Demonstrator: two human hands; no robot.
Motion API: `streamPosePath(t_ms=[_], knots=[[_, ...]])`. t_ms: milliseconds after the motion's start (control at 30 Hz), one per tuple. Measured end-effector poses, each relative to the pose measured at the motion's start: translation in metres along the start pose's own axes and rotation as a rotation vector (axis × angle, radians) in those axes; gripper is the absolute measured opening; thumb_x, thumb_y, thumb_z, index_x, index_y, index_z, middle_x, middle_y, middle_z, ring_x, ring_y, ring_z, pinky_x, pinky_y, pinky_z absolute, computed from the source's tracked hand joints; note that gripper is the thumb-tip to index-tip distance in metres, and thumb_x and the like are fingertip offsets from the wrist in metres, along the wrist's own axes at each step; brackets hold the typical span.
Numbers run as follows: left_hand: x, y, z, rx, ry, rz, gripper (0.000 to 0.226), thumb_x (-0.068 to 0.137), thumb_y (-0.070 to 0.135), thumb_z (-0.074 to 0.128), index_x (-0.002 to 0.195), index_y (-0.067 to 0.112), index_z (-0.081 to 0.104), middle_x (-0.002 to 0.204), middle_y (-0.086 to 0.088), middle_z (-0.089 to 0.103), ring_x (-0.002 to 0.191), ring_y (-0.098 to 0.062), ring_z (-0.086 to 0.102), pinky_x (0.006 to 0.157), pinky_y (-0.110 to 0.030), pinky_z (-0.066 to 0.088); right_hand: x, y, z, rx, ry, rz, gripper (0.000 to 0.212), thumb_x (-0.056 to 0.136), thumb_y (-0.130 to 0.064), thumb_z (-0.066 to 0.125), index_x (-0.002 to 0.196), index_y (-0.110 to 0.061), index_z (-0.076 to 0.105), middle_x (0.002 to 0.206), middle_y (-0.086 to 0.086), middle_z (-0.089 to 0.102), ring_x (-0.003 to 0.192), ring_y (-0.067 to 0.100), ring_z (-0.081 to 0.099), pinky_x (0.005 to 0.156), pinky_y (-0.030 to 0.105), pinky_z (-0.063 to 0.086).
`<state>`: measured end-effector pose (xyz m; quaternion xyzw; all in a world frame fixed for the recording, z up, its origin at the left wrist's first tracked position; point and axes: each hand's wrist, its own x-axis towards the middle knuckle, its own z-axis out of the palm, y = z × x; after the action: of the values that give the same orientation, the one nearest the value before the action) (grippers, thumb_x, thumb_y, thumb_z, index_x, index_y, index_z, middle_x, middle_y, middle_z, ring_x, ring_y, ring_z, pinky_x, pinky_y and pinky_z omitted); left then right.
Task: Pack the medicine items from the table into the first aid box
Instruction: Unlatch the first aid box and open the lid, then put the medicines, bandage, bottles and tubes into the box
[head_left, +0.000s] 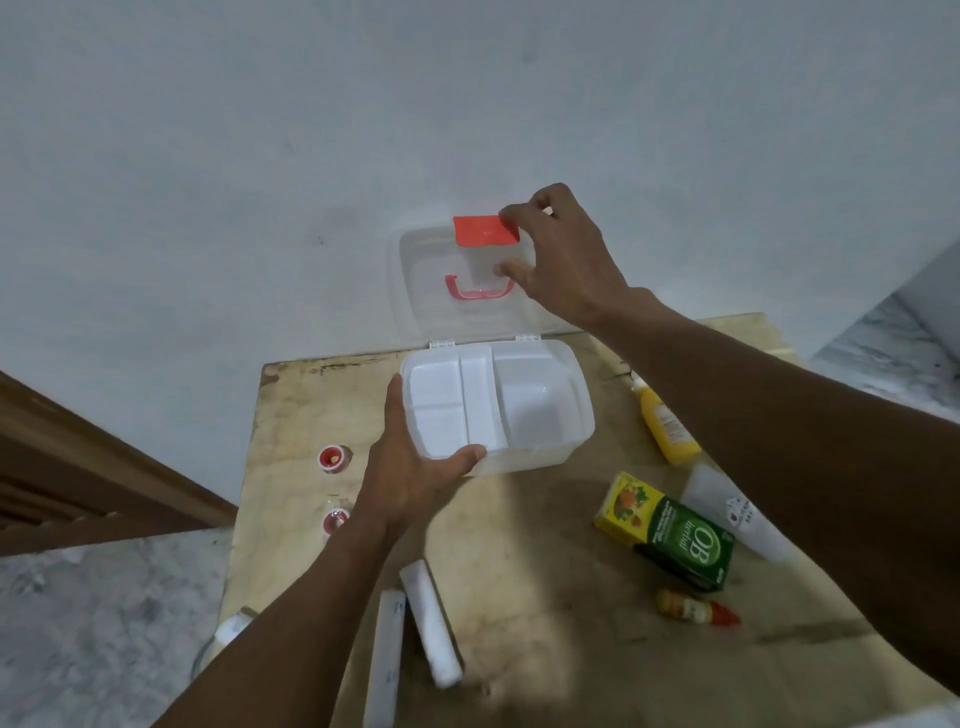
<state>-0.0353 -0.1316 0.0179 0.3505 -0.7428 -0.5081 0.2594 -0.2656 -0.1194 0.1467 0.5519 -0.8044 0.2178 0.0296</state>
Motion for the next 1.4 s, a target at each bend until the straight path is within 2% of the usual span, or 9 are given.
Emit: streamPosePath(t_ms=[200, 333, 467, 667, 867, 967, 1167, 1300, 1400], knots=[[0.001, -0.005, 0.0, 0.018, -0.007, -0.003, 0.097, 0.071, 0.034, 0.088, 0.143, 0.035, 0.022, 0.116, 0.037, 0.045, 0.105, 0.014, 0.052, 0.066, -0.002, 0.048, -0.037, -0.005, 0.01, 0.047, 0.024, 0.12, 0.056, 0.089, -0.032, 0.074, 0.138, -0.014, 0.055, 0.133, 0.013, 0.049, 0.118, 0.029, 0.056, 0.1, 0.034, 0.046], [0.002, -0.006, -0.001, 0.054, -0.012, -0.008, 0.1, 0.071, 0.038, 0.087, 0.144, 0.032, 0.02, 0.115, 0.035, 0.044, 0.103, 0.01, 0.052, 0.069, -0.006, 0.048, -0.089, -0.009, 0.018, 0.065, 0.033, 0.213, 0.054, 0.084, -0.03, 0.078, 0.131, -0.008, 0.061, 0.124, 0.018, 0.058, 0.113, 0.035, 0.059, 0.095, 0.038, 0.047], [-0.002, -0.003, -0.002, 0.061, -0.009, -0.007, 0.101, 0.071, 0.034, 0.087, 0.146, 0.029, 0.02, 0.123, 0.016, 0.047, 0.105, -0.004, 0.052, 0.073, -0.011, 0.046, -0.155, -0.002, 0.025, -0.004, -0.144, 0.351, 0.059, 0.086, -0.036, 0.076, 0.136, -0.012, 0.057, 0.128, 0.016, 0.059, 0.12, 0.033, 0.055, 0.101, 0.04, 0.045], [-0.005, -0.002, -0.003, 0.055, -0.013, -0.038, 0.101, 0.072, 0.035, 0.086, 0.148, 0.031, 0.02, 0.125, 0.013, 0.049, 0.111, -0.014, 0.051, 0.086, -0.03, 0.046, -0.229, 0.025, 0.018, -0.134, -0.395, 0.525, 0.069, 0.085, -0.042, 0.074, 0.144, -0.019, 0.046, 0.141, 0.011, 0.049, 0.13, 0.034, 0.045, 0.102, 0.049, 0.046], [-0.006, 0.0, -0.002, 0.107, -0.005, -0.057, 0.101, 0.075, 0.038, 0.084, 0.151, 0.028, 0.017, 0.139, 0.008, 0.045, 0.117, -0.01, 0.042, 0.091, -0.029, 0.041, -0.264, 0.055, 0.004, -0.275, -0.526, 0.555, 0.083, 0.08, -0.053, 0.075, 0.146, -0.016, 0.041, 0.142, 0.01, 0.045, 0.13, 0.031, 0.043, 0.099, 0.046, 0.045], [-0.005, 0.001, -0.001, 0.133, -0.003, -0.066, 0.102, 0.075, 0.04, 0.083, 0.152, 0.027, 0.017, 0.148, 0.002, 0.042, 0.126, -0.017, 0.043, 0.1, -0.036, 0.041, -0.275, 0.065, 0.004, -0.307, -0.567, 0.54, 0.087, 0.079, -0.058, 0.073, 0.147, -0.015, 0.039, 0.142, 0.011, 0.044, 0.13, 0.03, 0.042, 0.099, 0.044, 0.044], [-0.005, -0.006, 0.001, 0.137, -0.009, -0.057, 0.101, 0.075, 0.041, 0.083, 0.152, 0.027, 0.019, 0.149, 0.002, 0.041, 0.132, -0.023, 0.043, 0.104, -0.038, 0.041, -0.283, 0.071, 0.008, -0.285, -0.522, 0.488, 0.074, 0.086, -0.048, 0.069, 0.144, -0.011, 0.042, 0.14, 0.014, 0.046, 0.127, 0.031, 0.042, 0.099, 0.044, 0.045], [-0.004, -0.005, -0.002, 0.148, -0.011, -0.08, 0.104, 0.074, 0.045, 0.083, 0.152, 0.028, 0.017, 0.149, 0.001, 0.04, 0.133, -0.026, 0.042, 0.107, -0.047, 0.042, -0.278, 0.068, 0.004, -0.245, -0.471, 0.461, 0.07, 0.084, -0.045, 0.07, 0.139, -0.01, 0.046, 0.134, 0.013, 0.05, 0.123, 0.031, 0.044, 0.097, 0.043, 0.046], [-0.005, -0.003, 0.0, 0.16, -0.011, -0.085, 0.104, 0.075, 0.042, 0.083, 0.153, 0.028, 0.016, 0.149, 0.0, 0.04, 0.133, -0.028, 0.043, 0.106, -0.044, 0.042, -0.271, 0.063, -0.001, -0.229, -0.419, 0.437, 0.069, 0.083, -0.044, 0.072, 0.14, -0.011, 0.047, 0.134, 0.012, 0.05, 0.122, 0.03, 0.045, 0.099, 0.041, 0.045]])
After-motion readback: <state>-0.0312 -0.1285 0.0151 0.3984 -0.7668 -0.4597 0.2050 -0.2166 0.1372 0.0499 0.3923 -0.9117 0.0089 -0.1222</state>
